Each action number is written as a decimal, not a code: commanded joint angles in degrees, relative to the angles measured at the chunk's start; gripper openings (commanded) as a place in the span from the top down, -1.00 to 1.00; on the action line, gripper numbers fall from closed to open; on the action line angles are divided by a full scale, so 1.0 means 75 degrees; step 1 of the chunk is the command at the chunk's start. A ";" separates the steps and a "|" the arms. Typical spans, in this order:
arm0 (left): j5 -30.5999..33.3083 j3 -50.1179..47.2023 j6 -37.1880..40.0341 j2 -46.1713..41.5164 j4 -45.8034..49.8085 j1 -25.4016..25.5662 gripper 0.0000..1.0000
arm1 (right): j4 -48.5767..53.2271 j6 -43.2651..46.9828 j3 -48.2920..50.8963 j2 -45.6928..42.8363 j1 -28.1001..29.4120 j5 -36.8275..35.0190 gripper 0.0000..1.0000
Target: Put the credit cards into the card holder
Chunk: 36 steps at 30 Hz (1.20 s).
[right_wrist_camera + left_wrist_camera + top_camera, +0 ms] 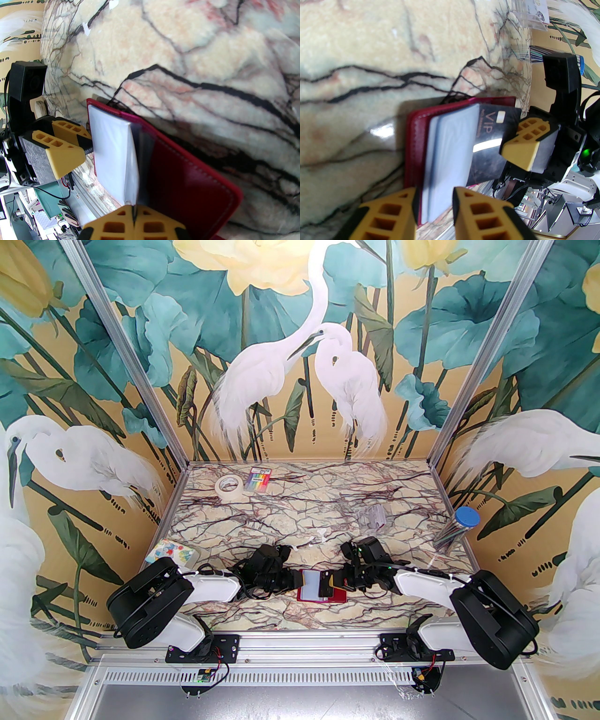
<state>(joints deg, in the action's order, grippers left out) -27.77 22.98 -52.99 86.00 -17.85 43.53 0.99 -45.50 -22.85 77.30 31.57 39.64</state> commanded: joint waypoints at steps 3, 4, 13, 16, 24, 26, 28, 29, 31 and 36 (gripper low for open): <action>0.0269 0.0006 0.0019 0.0290 0.0135 0.0055 0.39 | 0.0152 -0.0094 0.0191 0.0123 0.0068 -0.0094 1.00; 0.0273 0.0006 0.0013 0.0301 0.0124 0.0056 0.39 | 0.0160 -0.0083 0.0196 0.0116 0.0068 -0.0094 1.00; 0.0244 -0.0001 0.0014 0.0307 0.0074 0.0056 0.39 | 0.0307 -0.0080 0.0203 0.0094 0.0068 -0.0176 1.00; 0.0243 -0.0004 0.0012 0.0307 0.0074 0.0056 0.39 | 0.0345 -0.0079 0.0209 0.0100 0.0068 -0.0164 1.00; 0.0234 0.0022 0.0020 0.0361 0.0047 0.0056 0.39 | 0.0339 -0.0053 0.0223 0.0280 0.0068 -0.0151 1.00; 0.0234 0.0016 0.0011 0.0374 0.0044 0.0057 0.39 | 0.0303 -0.0077 0.0230 0.0332 0.0068 -0.0118 1.00; 0.0243 0.0017 0.0014 0.0369 0.0038 0.0056 0.39 | 0.0271 -0.0086 0.0224 0.0352 0.0080 -0.0105 1.00; 0.0245 0.0004 0.0015 0.0359 0.0036 0.0061 0.39 | 0.0278 -0.0080 0.0223 0.0355 0.0084 -0.0105 1.00; 0.0242 0.0005 0.0017 0.0362 0.0029 0.0058 0.39 | 0.0307 -0.0068 0.0216 0.0351 0.0093 -0.0107 1.00; 0.0245 0.0002 0.0020 0.0359 0.0034 0.0062 0.39 | 0.0342 -0.0050 0.0224 0.0314 0.0091 -0.0127 1.00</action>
<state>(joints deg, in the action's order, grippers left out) -28.01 23.00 -53.17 86.26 -18.17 43.51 0.58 -45.47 -22.44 78.81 31.62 40.29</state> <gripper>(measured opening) 0.304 0.030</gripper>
